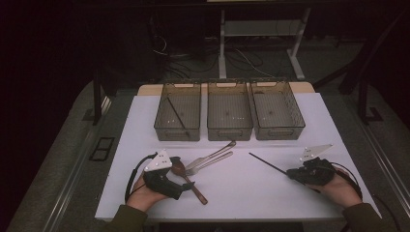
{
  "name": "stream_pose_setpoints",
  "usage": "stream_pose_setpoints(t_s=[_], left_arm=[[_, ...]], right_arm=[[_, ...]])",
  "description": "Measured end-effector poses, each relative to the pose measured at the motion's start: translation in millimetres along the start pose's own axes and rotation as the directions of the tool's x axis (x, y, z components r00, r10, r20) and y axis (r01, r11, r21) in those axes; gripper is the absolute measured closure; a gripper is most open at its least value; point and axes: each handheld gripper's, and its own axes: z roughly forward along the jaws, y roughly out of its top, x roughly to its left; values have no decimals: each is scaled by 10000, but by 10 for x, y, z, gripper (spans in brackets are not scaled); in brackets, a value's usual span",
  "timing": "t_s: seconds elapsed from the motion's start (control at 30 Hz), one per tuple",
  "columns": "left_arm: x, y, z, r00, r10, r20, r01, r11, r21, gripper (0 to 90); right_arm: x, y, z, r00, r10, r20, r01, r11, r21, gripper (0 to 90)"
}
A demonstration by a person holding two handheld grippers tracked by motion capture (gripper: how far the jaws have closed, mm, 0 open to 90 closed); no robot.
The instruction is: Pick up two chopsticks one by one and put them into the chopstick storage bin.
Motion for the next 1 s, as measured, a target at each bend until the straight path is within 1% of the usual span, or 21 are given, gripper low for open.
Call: stream_pose_setpoints(t_s=[0.1, 0.27, 0.3, 0.7, 1.0], left_arm=[[2, 0, -1, 10000, -17, -4, 17, 10000, 16, 0], [3, 0, 0, 10000, 0, 2, 0, 10000, 29, 0], [3, 0, 0, 10000, 0, 3, 0, 10000, 30, 0], [1, -1, 4, 10000, 7, -13, -7, 10000, 23, 0], [0, -1, 7, 10000, 6, -26, -6, 10000, 40, 0]], right_arm=[[-19, 0, -12, 9999, 149, -78, -150, 9999, -30, 849], [-52, 0, -61, 9992, 359, -154, -364, 9989, -298, 849], [-55, 3, -71, 9992, 344, -208, -351, 9989, -319, 848], [-39, 49, -172, 9993, 302, -233, -319, 9967, -750, 848], [-27, 106, -246, 9989, 243, -398, -285, 9936, -1097, 848]])
